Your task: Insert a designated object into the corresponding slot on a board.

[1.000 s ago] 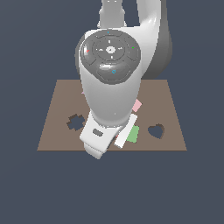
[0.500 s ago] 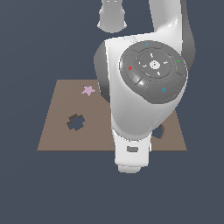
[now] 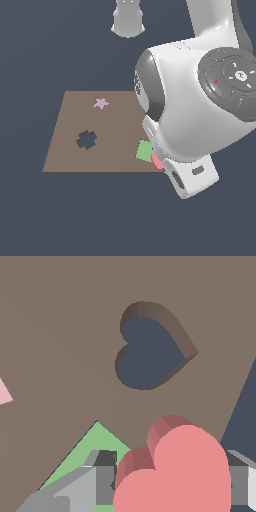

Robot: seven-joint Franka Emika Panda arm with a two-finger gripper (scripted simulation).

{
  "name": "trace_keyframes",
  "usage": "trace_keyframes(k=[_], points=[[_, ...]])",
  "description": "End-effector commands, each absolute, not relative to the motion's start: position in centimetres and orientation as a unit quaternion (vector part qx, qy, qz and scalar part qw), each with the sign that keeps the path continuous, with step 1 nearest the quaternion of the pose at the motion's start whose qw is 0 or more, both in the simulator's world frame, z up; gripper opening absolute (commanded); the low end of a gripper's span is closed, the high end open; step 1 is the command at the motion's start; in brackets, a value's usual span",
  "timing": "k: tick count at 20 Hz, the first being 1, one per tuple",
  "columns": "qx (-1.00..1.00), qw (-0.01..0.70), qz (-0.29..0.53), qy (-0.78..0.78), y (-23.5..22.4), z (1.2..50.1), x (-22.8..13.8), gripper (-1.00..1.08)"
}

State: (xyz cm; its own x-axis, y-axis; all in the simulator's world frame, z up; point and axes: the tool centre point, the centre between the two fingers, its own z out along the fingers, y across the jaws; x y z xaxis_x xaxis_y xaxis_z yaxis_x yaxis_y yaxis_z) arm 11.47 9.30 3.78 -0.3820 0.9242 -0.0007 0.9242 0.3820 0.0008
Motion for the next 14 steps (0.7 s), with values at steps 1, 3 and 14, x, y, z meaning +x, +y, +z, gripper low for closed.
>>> trace_keyframes(k=[1,3,14], points=[[0.509,0.001,0.000,0.861,10.6,3.9,11.3,-1.00],[0.474,0.001,0.000,0.881,11.5,3.9,11.0,-1.00],[0.325,0.001,0.000,0.946,14.8,4.0,9.0,-1.00]])
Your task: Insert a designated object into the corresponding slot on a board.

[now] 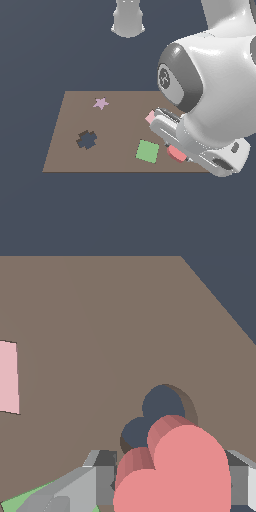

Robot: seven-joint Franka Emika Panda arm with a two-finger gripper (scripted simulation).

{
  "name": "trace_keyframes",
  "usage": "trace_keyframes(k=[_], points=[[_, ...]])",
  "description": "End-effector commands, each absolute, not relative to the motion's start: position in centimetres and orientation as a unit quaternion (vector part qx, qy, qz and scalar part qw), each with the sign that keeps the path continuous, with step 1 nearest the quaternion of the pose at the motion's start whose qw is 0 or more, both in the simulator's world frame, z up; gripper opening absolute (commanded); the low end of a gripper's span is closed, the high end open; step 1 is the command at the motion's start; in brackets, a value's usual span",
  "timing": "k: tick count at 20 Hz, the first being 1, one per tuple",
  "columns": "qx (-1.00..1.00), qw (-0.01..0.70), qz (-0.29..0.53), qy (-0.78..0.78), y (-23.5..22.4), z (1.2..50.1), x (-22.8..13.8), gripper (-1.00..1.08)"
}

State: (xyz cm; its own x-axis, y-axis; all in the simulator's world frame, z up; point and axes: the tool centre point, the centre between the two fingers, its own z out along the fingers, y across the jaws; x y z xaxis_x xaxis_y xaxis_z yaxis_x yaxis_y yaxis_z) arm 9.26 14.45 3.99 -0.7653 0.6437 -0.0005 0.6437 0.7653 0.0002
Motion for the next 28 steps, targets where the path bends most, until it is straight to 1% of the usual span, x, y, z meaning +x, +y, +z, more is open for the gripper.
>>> trace_keyframes(k=[1,9,18,23,24,28], points=[[0.316,0.001,0.000,0.949,14.9,4.0,8.9,-1.00],[0.271,0.000,0.000,0.963,15.7,4.1,8.0,-1.00],[0.272,0.000,0.000,0.962,15.7,4.0,8.0,-1.00],[0.272,0.001,0.000,0.962,15.6,3.1,8.0,-1.00],[0.272,0.001,0.000,0.962,15.6,3.1,8.0,1.00],[0.272,0.001,0.000,0.962,15.6,3.1,8.0,1.00]])
